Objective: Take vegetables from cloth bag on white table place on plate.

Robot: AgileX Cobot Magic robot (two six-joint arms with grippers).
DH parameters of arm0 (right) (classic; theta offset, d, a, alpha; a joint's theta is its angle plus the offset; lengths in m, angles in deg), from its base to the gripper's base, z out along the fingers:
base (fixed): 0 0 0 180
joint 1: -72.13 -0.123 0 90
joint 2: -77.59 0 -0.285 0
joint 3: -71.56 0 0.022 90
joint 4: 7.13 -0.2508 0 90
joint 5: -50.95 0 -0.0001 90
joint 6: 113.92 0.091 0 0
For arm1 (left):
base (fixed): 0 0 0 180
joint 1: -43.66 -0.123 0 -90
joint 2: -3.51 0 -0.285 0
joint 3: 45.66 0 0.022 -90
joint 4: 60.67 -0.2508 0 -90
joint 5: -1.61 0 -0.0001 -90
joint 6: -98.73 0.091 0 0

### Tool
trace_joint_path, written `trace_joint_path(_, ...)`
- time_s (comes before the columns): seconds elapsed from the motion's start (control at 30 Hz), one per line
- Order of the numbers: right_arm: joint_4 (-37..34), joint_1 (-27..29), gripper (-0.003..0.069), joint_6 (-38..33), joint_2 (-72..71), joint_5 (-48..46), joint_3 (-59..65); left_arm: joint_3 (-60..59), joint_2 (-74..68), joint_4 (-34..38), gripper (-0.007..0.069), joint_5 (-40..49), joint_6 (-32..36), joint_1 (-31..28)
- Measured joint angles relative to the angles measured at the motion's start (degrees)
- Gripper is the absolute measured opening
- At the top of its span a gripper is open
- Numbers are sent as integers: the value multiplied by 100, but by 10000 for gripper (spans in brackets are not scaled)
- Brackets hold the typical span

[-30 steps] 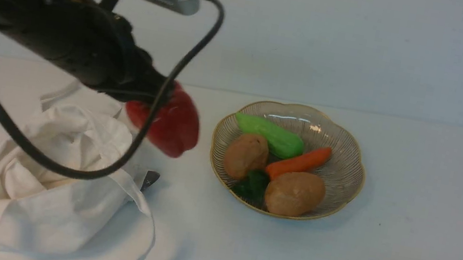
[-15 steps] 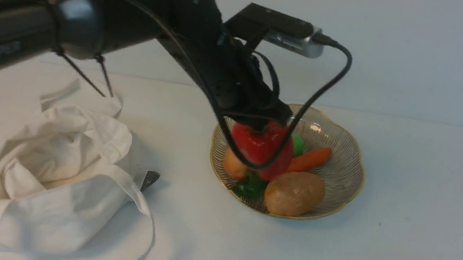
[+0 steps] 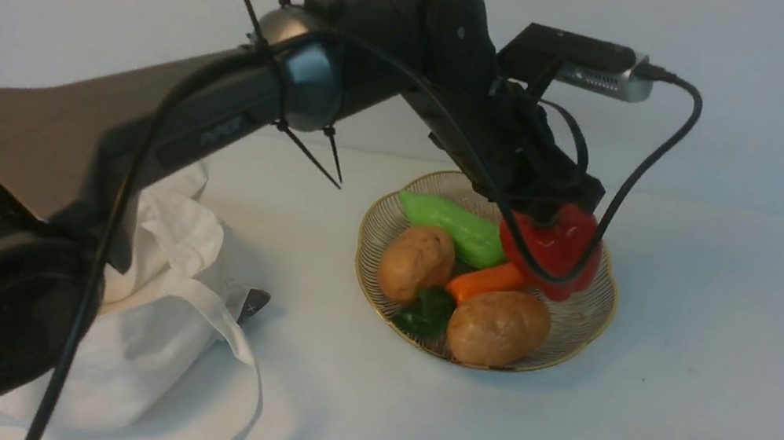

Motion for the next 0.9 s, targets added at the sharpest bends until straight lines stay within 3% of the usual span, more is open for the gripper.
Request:
trace_joint_path(0.13,0,0,-15,0,0,0,0,10,-143,96,53,-44,0,6)
trace_joint_path(0.23,0,0,-15,0,0,0,0,12,-209,188,136,-67,0,6)
trace_joint_path(0.37,0,0,-15,0,0,0,0,17,-228,228,312,-114,0,6)
trace_joint_path(0.47,0,0,-15,0,0,0,0,170,-235,214,403,98,0,0)
trace_joint_path(0.53,0,0,-15,0,0,0,0,371,-235,123,419,444,0,-18)
trace_joint_path(0.63,0,0,-15,0,0,0,0,893,-210,-219,382,1274,-109,-76)
trace_joint_path(0.73,0,0,-15,0,0,0,0,1353,-34,-879,262,2134,-343,-153)
trace_joint_path(0.83,0,0,-15,5,0,0,0,1733,493,-1564,59,2456,-657,-214)
trace_joint_path(0.9,0,0,-15,5,0,0,0,1783,841,-1685,20,2480,-721,-226)
